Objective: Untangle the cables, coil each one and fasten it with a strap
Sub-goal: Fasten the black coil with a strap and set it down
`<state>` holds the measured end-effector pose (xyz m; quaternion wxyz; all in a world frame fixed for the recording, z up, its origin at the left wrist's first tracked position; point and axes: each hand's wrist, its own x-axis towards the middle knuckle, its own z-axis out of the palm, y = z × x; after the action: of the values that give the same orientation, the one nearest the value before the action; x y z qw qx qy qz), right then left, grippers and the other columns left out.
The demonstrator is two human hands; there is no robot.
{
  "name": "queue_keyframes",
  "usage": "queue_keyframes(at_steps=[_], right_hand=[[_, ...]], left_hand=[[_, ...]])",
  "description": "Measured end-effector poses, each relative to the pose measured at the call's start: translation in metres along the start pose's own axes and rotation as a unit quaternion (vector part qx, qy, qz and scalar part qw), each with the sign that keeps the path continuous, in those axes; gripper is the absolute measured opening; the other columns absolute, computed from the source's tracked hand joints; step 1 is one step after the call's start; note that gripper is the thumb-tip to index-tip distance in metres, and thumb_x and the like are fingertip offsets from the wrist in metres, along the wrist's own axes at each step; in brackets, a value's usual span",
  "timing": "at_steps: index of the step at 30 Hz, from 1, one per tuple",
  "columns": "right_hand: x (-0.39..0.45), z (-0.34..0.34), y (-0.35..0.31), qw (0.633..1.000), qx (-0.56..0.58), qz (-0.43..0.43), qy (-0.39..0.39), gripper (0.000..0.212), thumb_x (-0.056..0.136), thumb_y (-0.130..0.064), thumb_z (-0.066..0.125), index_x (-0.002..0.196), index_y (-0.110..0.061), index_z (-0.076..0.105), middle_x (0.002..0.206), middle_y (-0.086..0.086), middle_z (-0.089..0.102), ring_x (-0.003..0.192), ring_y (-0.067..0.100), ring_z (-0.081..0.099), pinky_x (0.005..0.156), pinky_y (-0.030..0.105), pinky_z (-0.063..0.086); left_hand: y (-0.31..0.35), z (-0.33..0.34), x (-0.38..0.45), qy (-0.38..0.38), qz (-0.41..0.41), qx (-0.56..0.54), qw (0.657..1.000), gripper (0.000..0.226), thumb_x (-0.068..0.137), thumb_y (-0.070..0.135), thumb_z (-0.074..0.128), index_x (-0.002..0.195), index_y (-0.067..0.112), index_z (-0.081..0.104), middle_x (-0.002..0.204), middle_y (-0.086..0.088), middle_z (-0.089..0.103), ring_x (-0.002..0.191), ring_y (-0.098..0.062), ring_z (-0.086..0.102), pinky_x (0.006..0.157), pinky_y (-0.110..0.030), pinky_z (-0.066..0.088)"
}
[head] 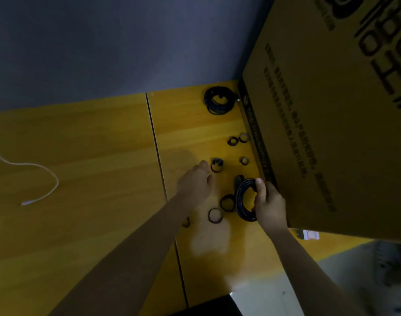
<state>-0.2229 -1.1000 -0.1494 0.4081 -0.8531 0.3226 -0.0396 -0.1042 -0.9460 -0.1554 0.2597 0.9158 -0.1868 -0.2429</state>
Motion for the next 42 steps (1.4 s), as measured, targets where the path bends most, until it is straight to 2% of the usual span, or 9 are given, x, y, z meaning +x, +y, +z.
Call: queue_keyframes(at_steps=[5, 11, 17, 20, 24, 29, 32, 36, 42], right_hand=[[0.004, 0.004, 0.013, 1.0, 0.028, -0.008, 0.009, 0.033, 0.093, -0.049, 0.032, 0.084, -0.026, 0.054, 0.055, 0.0, 0.049, 0.043, 0.016, 0.047, 0.04, 0.022, 0.032], [0.005, 0.003, 0.028, 1.0, 0.021, 0.002, 0.02, 0.035, 0.092, -0.047, 0.032, 0.086, -0.019, 0.051, 0.058, -0.011, 0.043, 0.046, -0.001, 0.048, 0.044, 0.011, 0.033], [0.0, -0.004, 0.024, 0.998, 0.046, 0.009, 0.041, 0.03, 0.094, -0.047, 0.033, 0.072, -0.032, 0.047, 0.056, -0.007, 0.045, 0.048, 0.004, 0.042, 0.049, 0.019, 0.028], [-0.003, -0.007, 0.008, 0.995, 0.088, 0.007, 0.038, 0.035, 0.095, -0.048, 0.032, 0.069, -0.029, 0.046, 0.056, -0.01, 0.049, 0.049, 0.003, 0.043, 0.05, 0.014, 0.031], [-0.005, -0.006, -0.017, 0.993, 0.118, 0.003, -0.006, 0.046, 0.095, -0.05, 0.032, 0.068, -0.015, 0.044, 0.057, 0.008, 0.041, 0.049, 0.018, 0.04, 0.052, 0.032, 0.033], [-0.01, 0.014, -0.051, 0.996, 0.016, -0.069, -0.057, 0.039, 0.093, -0.051, 0.032, 0.085, -0.02, 0.055, 0.062, 0.001, 0.053, 0.053, 0.016, 0.052, 0.042, 0.028, 0.031], [-0.015, 0.031, -0.07, 0.995, 0.021, -0.065, -0.067, 0.043, 0.094, -0.05, 0.032, 0.089, -0.017, 0.058, 0.059, 0.011, 0.053, 0.05, 0.031, 0.048, 0.044, 0.042, 0.029], [-0.023, 0.047, -0.094, 0.993, 0.083, -0.043, -0.066, 0.039, 0.089, -0.059, 0.032, 0.071, -0.03, 0.05, 0.049, -0.01, 0.051, 0.04, 0.005, 0.044, 0.041, 0.016, 0.029], [-0.045, 0.053, -0.121, 0.978, 0.14, -0.028, -0.154, 0.052, 0.087, -0.062, 0.036, 0.06, -0.018, 0.044, 0.048, 0.0, 0.04, 0.045, 0.019, 0.039, 0.051, 0.033, 0.035]], left_hand=[[0.012, 0.021, 0.024, -0.013, 0.082, -0.046, 0.995, 0.025, 0.099, 0.023, 0.048, 0.122, 0.015, 0.053, 0.12, -0.006, 0.051, 0.114, -0.021, 0.048, 0.087, -0.036, 0.046], [0.03, 0.038, 0.053, -0.124, 0.218, -0.001, 0.968, 0.038, 0.097, 0.011, 0.05, 0.134, 0.018, 0.053, 0.139, -0.003, 0.046, 0.13, -0.025, 0.039, 0.101, -0.043, 0.039], [0.028, 0.03, 0.057, -0.018, 0.187, -0.052, 0.981, 0.026, 0.1, 0.018, 0.047, 0.118, 0.016, 0.066, 0.117, -0.004, 0.065, 0.099, -0.021, 0.062, 0.074, -0.032, 0.049], [0.023, 0.012, 0.048, 0.025, 0.169, -0.111, 0.979, 0.025, 0.099, 0.018, 0.05, 0.118, 0.014, 0.067, 0.112, -0.004, 0.066, 0.094, -0.019, 0.063, 0.075, -0.03, 0.051], [0.017, -0.019, 0.028, 0.061, 0.159, -0.15, 0.974, 0.023, 0.097, 0.016, 0.054, 0.114, 0.01, 0.069, 0.099, -0.006, 0.065, 0.078, -0.014, 0.061, 0.073, -0.032, 0.052], [0.005, -0.058, 0.0, 0.105, 0.145, -0.148, 0.973, 0.022, 0.096, 0.022, 0.057, 0.107, 0.01, 0.071, 0.093, 0.001, 0.056, 0.075, -0.012, 0.057, 0.068, -0.032, 0.054], [-0.006, -0.076, -0.019, 0.145, 0.176, -0.081, 0.97, 0.022, 0.096, 0.027, 0.057, 0.105, 0.014, 0.072, 0.097, 0.0, 0.06, 0.079, -0.015, 0.061, 0.069, -0.031, 0.052], [-0.027, -0.092, -0.044, 0.178, 0.24, 0.03, 0.954, 0.018, 0.093, 0.02, 0.06, 0.097, 0.008, 0.073, 0.094, -0.007, 0.063, 0.069, -0.023, 0.062, 0.052, -0.037, 0.052], [-0.054, -0.12, -0.062, 0.202, 0.251, 0.094, 0.942, 0.013, 0.091, 0.014, 0.063, 0.091, 0.003, 0.071, 0.087, -0.012, 0.06, 0.069, -0.028, 0.062, 0.043, -0.037, 0.049]])
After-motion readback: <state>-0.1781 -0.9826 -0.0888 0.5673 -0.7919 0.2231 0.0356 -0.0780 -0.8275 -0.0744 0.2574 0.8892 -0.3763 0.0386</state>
